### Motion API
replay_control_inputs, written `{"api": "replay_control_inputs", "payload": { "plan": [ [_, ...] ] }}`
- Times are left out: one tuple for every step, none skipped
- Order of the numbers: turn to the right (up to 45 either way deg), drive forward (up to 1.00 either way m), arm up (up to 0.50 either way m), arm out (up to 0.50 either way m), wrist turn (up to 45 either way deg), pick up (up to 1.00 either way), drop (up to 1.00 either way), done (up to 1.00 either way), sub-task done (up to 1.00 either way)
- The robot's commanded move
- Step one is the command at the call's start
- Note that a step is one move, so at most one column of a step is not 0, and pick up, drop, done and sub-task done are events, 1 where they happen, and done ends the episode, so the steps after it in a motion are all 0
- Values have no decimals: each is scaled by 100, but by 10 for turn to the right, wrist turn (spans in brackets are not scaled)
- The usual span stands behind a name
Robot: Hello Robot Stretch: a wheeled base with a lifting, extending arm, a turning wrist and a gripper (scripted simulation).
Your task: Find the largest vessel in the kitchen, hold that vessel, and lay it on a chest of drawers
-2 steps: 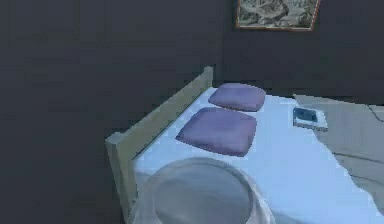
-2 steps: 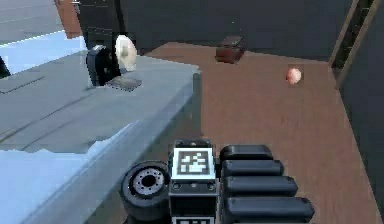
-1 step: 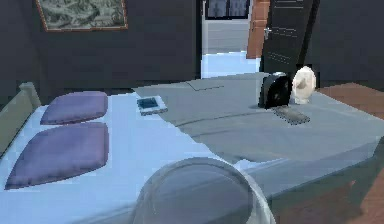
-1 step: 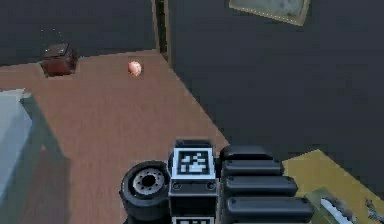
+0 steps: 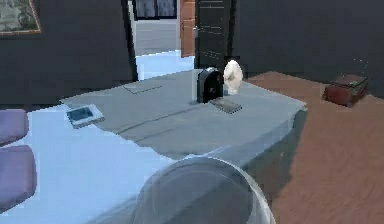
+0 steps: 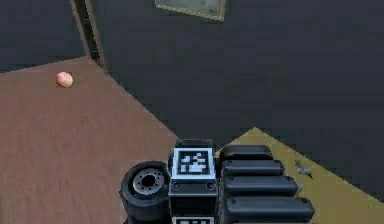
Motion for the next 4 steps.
{"api": "replay_control_inputs", "payload": {
  "plan": [
    [450, 0, 0, 0, 0, 0, 0, 0, 0],
    [450, 0, 0, 0, 0, 0, 0, 0, 0],
    [120, 0, 0, 0, 0, 0, 0, 0, 0],
    [0, 25, 0, 0, 0, 0, 0, 0, 0]
  ]
}}
